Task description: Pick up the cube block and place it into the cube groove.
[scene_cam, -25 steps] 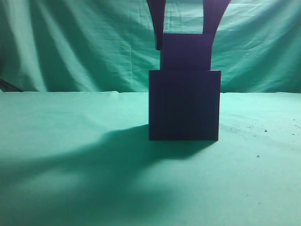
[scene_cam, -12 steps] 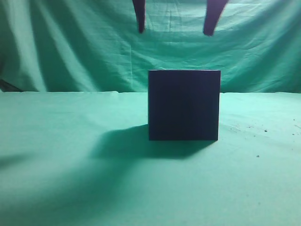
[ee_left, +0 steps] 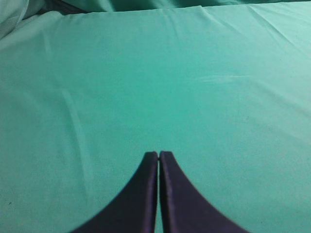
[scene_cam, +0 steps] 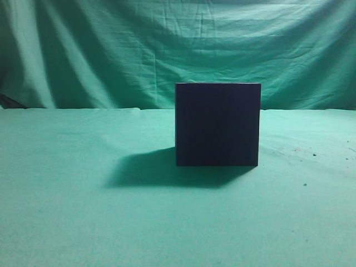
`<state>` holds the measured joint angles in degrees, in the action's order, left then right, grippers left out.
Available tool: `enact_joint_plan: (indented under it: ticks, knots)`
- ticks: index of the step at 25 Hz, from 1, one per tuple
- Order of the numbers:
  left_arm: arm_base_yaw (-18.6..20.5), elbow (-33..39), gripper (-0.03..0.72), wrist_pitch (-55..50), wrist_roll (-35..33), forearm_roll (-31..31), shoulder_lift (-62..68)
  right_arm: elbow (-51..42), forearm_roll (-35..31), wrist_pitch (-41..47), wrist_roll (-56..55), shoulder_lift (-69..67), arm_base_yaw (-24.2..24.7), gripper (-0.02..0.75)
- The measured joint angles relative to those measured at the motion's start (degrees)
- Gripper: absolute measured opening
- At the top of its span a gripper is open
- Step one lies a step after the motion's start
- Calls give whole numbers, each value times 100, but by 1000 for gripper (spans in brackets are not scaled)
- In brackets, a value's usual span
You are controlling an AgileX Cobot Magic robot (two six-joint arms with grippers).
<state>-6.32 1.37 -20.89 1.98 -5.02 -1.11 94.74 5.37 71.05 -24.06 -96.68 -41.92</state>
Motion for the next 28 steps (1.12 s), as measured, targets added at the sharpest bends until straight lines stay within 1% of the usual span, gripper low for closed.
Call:
enact_joint_plan:
  ticks: [4,5,9,11,18,22,28]
  knots:
    - [0,0,0,0,0,0,0,-570,85,11,-10,901,0,0]
    - [0,0,0,0,0,0,0,-570,85,11,-10,901,0,0]
    - [0,0,0,0,0,0,0,-1458,450,41,-224,1872,0,0]
    - [0,0,0,0,0,0,0,-1895,505,56,-292,2308,0,0]
    - [0,0,0,0,0,0,0,-3253,519,61,-322,3781,0,0]
    - [0,0,0,0,0,0,0,-4007,459,-254,-326,4879,0,0]
    - [0,0,0,0,0,0,0,-4109,455,95,-291,5695,0,0]
